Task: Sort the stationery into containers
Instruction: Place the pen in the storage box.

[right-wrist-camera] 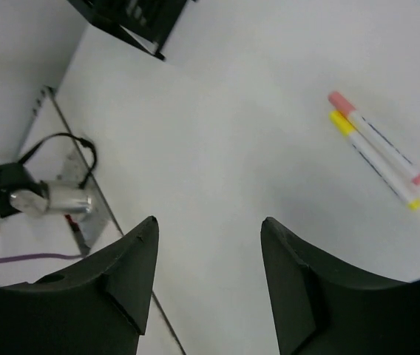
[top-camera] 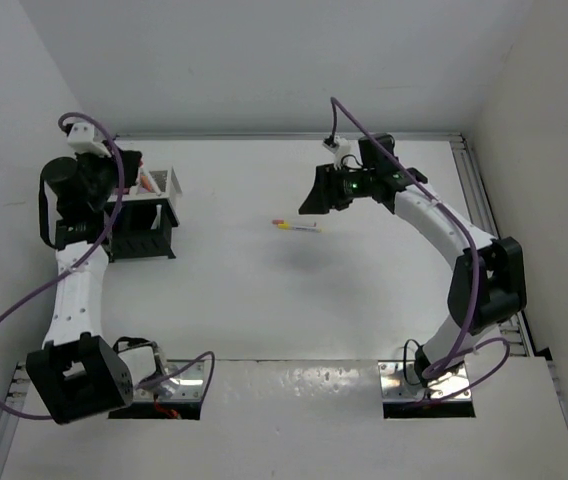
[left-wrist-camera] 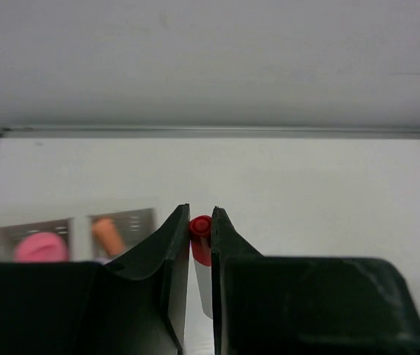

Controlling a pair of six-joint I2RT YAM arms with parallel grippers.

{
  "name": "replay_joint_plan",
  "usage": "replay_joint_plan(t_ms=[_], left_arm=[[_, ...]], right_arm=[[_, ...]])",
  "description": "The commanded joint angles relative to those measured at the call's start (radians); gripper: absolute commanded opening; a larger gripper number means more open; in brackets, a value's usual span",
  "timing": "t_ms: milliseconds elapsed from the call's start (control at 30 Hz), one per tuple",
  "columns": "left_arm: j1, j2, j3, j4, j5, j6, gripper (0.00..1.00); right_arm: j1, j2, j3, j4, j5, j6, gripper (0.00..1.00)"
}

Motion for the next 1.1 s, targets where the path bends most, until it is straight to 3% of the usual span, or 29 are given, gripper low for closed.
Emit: replay_joint_plan(t_ms=[0,333,467,533,567,667,733,867,1067], left_arm=[[0.055,-0.024,-0.037,-0.023,-0.131,0.184,0.00],[0.093,0.051,-0.069,0.020,-0.168,0.270,0.00],[0.095,0.055,-0.097,0.020,-0.174,0.286,0.00],[0.093,0.062,-0.100,0.009,-0.163,0.315,0.12],[0.093,0.065,-0.094,-0.012,-0.157,0.315,0.38],[0.092,0.080,-0.077,-0.049,-0.128,0.301,0.75],[0.093,0.080,-0.072,-0.058,-0.096,0.301,0.82],[0.086,0.066,-0.074,-0.070,-0.038,0.256,0.84],[0.079,0.048,-0.077,-0.086,0.004,0.241,0.85]], right_arm=[[0.014,-0.009,-0.032,-0.040,0.061,-0.138,0.56],[0.007,0.079,-0.034,-0.068,0.186,-0.275,0.53],[0.023,0.144,-0.012,-0.089,0.253,-0.373,0.48],[0.045,0.189,0.012,-0.112,0.298,-0.439,0.44],[0.056,0.206,0.024,-0.123,0.313,-0.462,0.39],[0.091,0.270,0.078,-0.157,0.359,-0.534,0.30],[0.097,0.313,0.110,-0.155,0.374,-0.559,0.28],[0.105,0.384,0.162,-0.145,0.443,-0.577,0.30],[0.106,0.389,0.135,-0.118,0.494,-0.572,0.44]])
